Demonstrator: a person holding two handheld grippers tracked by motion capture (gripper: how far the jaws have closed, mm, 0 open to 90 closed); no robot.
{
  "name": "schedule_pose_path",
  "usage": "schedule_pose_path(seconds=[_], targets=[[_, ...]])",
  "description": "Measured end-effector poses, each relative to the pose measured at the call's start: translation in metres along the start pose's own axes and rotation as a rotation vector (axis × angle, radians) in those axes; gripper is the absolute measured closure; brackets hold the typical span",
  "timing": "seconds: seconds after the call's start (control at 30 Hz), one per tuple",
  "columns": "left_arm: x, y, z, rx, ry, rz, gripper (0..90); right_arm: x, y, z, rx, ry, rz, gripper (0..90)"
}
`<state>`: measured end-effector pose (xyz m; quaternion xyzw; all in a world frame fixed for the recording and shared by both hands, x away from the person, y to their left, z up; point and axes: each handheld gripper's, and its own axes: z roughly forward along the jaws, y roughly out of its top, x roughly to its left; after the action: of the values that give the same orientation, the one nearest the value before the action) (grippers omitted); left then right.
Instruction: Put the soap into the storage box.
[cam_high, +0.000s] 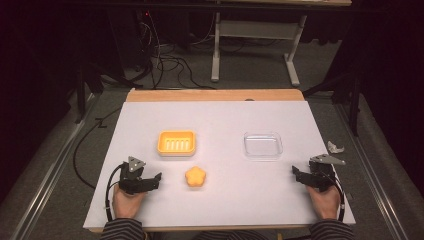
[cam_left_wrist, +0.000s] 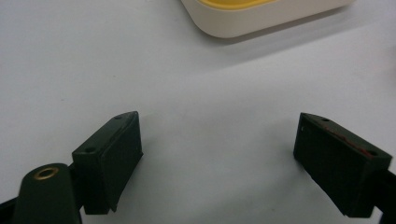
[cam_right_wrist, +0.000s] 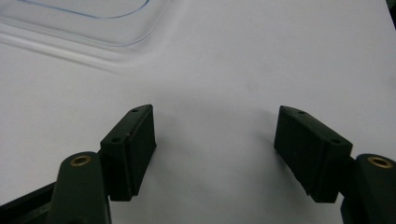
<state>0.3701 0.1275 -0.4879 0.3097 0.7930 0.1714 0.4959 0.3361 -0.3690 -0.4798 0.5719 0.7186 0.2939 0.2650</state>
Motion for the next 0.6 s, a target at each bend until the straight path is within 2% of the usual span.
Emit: schedule_pose_path(seconds=[0.03, 0.07, 0.13, 0.2, 0.23, 0.27, 0.4, 0.47, 0.5, 0.53, 0.6], targets=[[0.000, 0.000, 0.000, 0.000, 0.000, 0.000, 16.0, 0.000, 0.000, 0.000, 0.000, 0.000, 0.000, 29.5], [0.000, 0.000, -0.001, -0.022, -0.010, 0.007, 16.1, 0.000, 0.000, 0.000, 0.000, 0.003, -0.003, 29.7], [0.000, 0.002, -0.004, -0.030, -0.025, -0.020, 15.9, 0.000, 0.000, 0.000, 0.000, 0.006, -0.001, 29.5], [0.001, 0.003, -0.006, -0.034, -0.041, -0.016, 16.3, 0.000, 0.000, 0.000, 0.000, 0.004, -0.002, 29.5], [0.001, 0.005, -0.009, -0.034, -0.062, -0.030, 16.4, 0.000, 0.000, 0.000, -0.001, 0.003, -0.003, 29.6], [0.001, 0.005, -0.009, -0.034, -0.062, -0.030, 16.4, 0.000, 0.000, 0.000, -0.001, 0.003, -0.003, 29.6], [0.000, 0.002, -0.011, -0.037, -0.073, -0.006, 16.3, 0.001, 0.000, 0.000, -0.003, 0.000, -0.007, 29.6], [-0.002, 0.001, -0.013, -0.039, -0.082, -0.020, 16.8, 0.000, 0.000, 0.000, -0.002, 0.002, -0.005, 29.6], [0.000, 0.001, -0.014, -0.033, -0.104, 0.008, 16.9, 0.000, 0.000, 0.000, -0.002, 0.003, -0.004, 29.6], [-0.001, 0.002, -0.015, -0.036, -0.107, 0.003, 16.9, 0.000, 0.000, 0.000, -0.001, 0.003, -0.004, 29.6], [-0.004, 0.002, -0.018, -0.037, -0.108, -0.040, 17.0, 0.001, 0.000, 0.000, -0.003, 0.004, -0.006, 28.9]])
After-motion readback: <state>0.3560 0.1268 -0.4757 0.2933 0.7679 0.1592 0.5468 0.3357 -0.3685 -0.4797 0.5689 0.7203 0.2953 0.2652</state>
